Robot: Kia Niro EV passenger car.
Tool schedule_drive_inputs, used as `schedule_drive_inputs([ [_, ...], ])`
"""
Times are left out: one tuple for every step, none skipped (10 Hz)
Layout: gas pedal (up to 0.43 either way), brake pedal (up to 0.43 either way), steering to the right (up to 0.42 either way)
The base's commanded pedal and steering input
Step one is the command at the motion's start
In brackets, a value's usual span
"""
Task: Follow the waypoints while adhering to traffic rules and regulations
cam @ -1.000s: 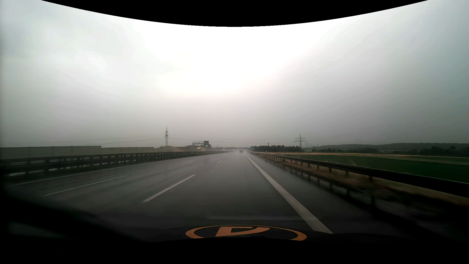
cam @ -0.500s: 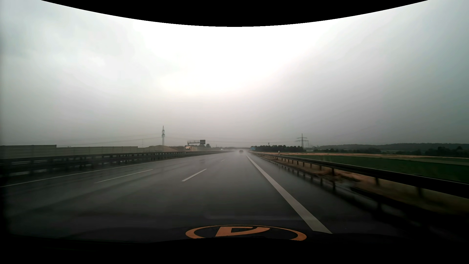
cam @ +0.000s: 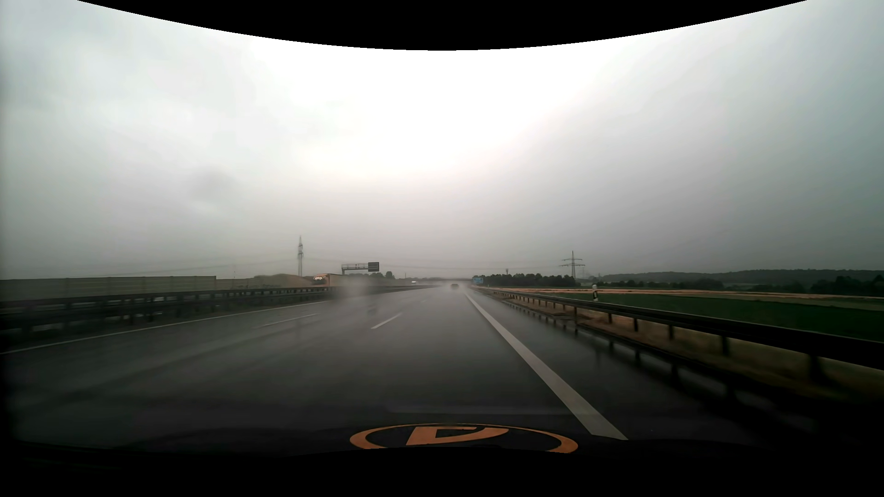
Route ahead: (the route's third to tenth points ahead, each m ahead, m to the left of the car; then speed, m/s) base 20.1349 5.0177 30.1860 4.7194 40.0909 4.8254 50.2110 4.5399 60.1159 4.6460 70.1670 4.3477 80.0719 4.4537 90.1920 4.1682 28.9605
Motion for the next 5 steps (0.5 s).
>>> schedule_drive_inputs([
  [0.22, 0.0, -0.002],
  [0.22, 0.0, -0.002],
  [0.22, 0.0, -0.002],
  [0.22, 0.0, -0.002],
  [0.22, 0.0, -0.002],
])
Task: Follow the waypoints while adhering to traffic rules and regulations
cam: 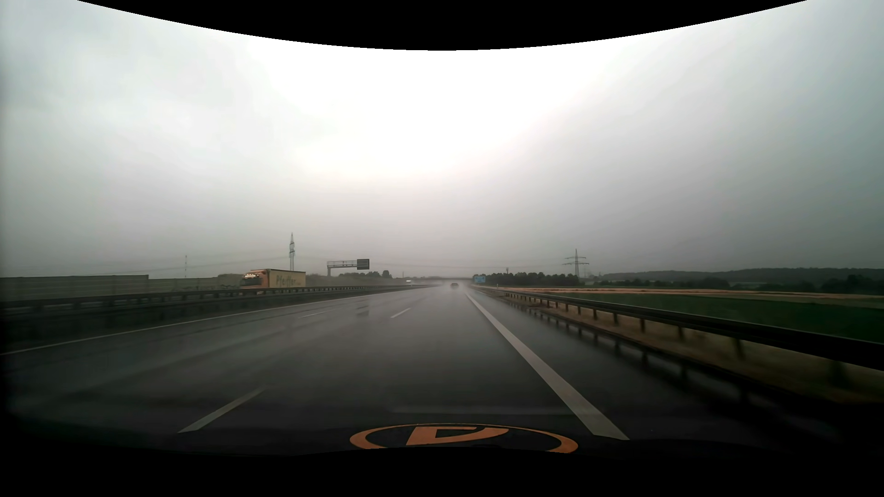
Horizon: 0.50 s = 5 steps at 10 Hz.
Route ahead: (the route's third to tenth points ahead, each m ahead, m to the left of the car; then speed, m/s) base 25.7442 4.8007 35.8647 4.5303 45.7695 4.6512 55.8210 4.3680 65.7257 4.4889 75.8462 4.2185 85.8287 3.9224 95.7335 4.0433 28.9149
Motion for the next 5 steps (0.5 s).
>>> schedule_drive_inputs([
  [0.22, 0.0, -0.002],
  [0.22, 0.0, -0.002],
  [0.22, 0.0, -0.002],
  [0.22, 0.0, -0.001],
  [0.22, 0.0, -0.001],
])
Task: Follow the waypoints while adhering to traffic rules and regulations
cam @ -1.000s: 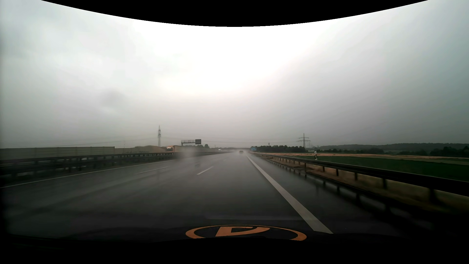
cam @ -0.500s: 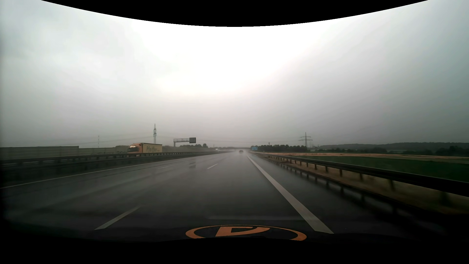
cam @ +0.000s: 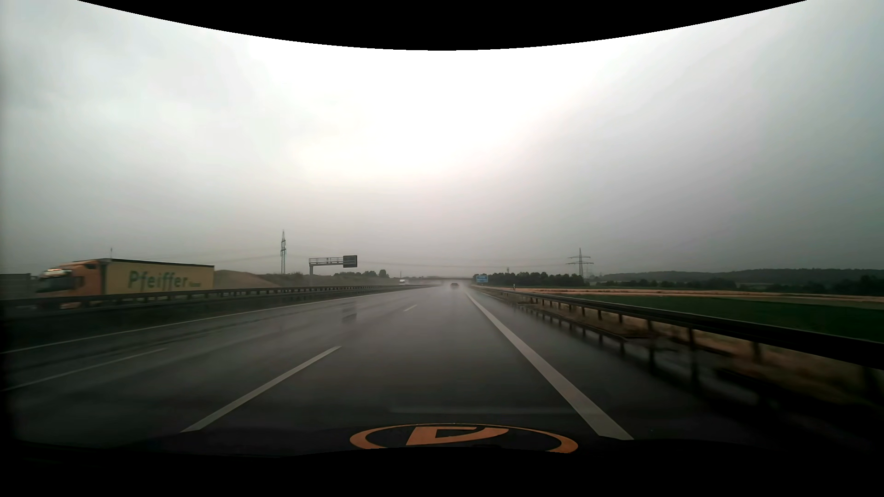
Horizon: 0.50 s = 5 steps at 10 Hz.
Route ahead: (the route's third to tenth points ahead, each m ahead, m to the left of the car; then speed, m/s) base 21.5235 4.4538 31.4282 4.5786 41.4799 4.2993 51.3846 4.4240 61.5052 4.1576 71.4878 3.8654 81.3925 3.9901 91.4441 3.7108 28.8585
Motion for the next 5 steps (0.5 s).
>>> schedule_drive_inputs([
  [0.22, 0.0, -0.001],
  [0.22, 0.0, -0.001],
  [0.228, 0.0, -0.001],
  [0.228, 0.0, -0.001],
  [0.228, 0.0, -0.001],
])
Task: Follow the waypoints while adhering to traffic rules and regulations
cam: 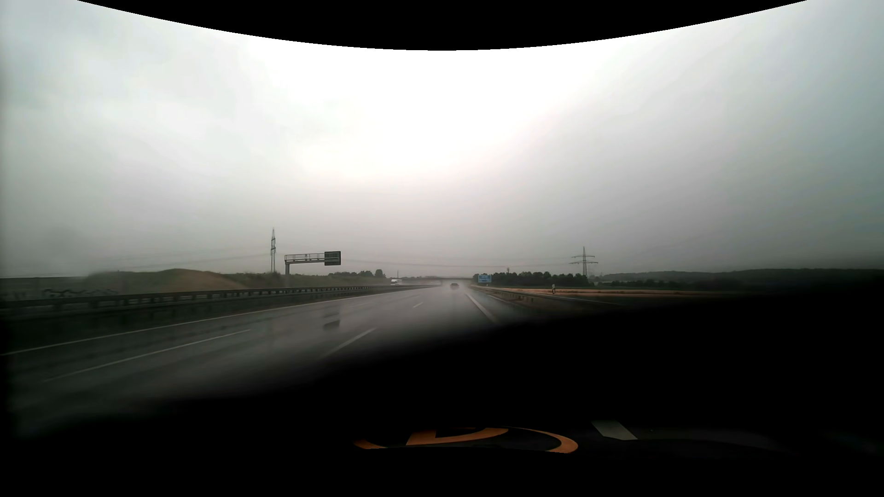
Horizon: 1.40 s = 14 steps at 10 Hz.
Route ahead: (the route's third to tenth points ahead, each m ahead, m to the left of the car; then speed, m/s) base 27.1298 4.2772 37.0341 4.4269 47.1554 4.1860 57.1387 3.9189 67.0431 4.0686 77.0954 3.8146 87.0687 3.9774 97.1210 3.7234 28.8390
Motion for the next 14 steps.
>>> schedule_drive_inputs([
  [0.228, 0.0, -0.001],
  [0.228, 0.0, -0.001],
  [0.228, 0.0, -0.001],
  [0.228, 0.0, -0.001],
  [0.228, 0.0, -0.001],
  [0.228, 0.0, -0.001],
  [0.228, 0.0, -0.001],
  [0.228, 0.0, -0.001],
  [0.228, 0.0, -0.001],
  [0.228, 0.0, -0.001],
  [0.228, 0.0, -0.001],
  [0.228, 0.0, -0.001],
  [0.228, 0.0, -0.001],
  [0.228, 0.0, -0.001],
])
